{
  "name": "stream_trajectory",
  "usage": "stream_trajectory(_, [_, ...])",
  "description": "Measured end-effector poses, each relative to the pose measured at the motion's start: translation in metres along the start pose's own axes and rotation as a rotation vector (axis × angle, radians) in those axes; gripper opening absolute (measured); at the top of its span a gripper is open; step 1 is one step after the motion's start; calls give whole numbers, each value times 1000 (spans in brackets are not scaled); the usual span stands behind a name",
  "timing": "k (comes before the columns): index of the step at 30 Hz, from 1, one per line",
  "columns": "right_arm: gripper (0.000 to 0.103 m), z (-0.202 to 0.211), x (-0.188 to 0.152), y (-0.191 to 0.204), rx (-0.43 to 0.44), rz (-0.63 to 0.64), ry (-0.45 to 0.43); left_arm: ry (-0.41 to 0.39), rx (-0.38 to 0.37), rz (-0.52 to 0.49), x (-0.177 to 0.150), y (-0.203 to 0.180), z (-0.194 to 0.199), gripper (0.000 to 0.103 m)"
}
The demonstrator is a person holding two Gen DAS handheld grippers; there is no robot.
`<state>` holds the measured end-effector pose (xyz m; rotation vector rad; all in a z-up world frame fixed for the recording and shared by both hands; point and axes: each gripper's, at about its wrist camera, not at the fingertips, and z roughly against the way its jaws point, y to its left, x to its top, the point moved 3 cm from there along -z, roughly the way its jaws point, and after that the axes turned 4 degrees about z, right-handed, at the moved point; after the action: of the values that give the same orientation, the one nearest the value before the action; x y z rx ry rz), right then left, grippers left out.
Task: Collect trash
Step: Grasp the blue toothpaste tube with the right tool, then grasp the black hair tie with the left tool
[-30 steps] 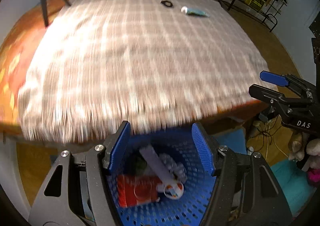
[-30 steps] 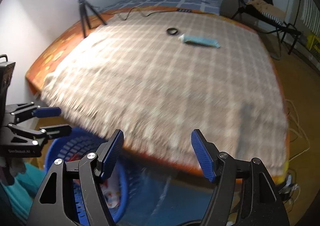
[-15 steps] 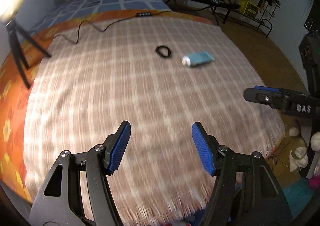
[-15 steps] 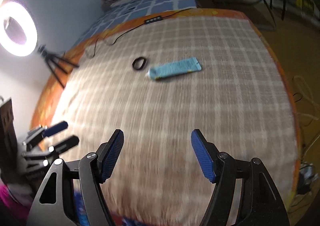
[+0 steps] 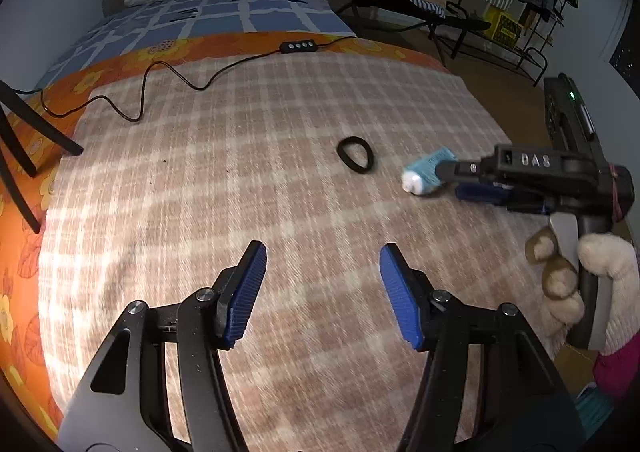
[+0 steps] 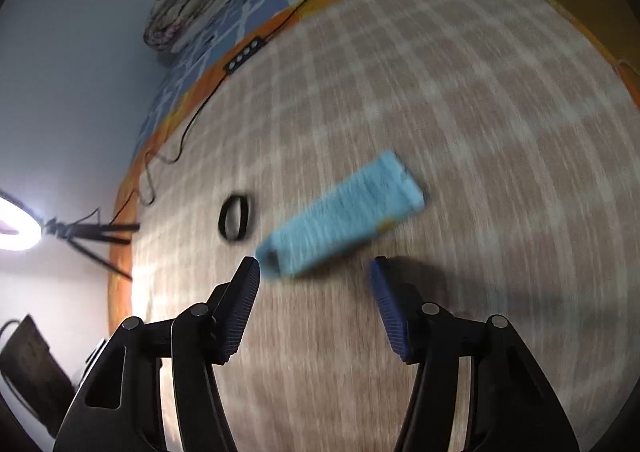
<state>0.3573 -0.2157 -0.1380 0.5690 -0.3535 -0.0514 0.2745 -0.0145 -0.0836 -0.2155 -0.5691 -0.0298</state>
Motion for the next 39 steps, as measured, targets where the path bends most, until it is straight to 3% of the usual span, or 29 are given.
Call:
stream_trajectory(4, [57, -12, 15, 13, -64, 52, -27, -1, -2, 12, 6, 10, -5, 54])
stream_trajectory(11, [56, -29, 14, 42, -255, 294, -49, -14, 11, 34, 14, 26, -11, 54])
stream_trajectory(13, [45, -30, 11, 44, -319, 361, -58, -16, 11, 41, 17, 28, -13, 54])
stream_trajectory(14, [34, -29, 10, 43, -351, 387, -65, -19, 6, 46, 19, 29, -15, 54])
stream_trajectory(18, [9, -19, 14, 24, -311, 353, -83, -33, -36, 64, 28, 20, -23, 54])
stream_trajectory(23, [7, -9, 11, 11, -246, 309, -84, -15, -79, 26, 40, -13, -47, 54])
stream_trajectory(36, [5, 10, -9, -1, -203, 325, -90, 12, 38, -17, 58, -46, -100, 54])
stream_trajectory(38, [5, 11, -11, -1, -207, 334, -92, 16, 57, -32, 57, -49, -106, 50])
stream_trajectory(39, [5, 12, -12, -2, -210, 338, -93, 10, 76, -47, 56, -51, -107, 43])
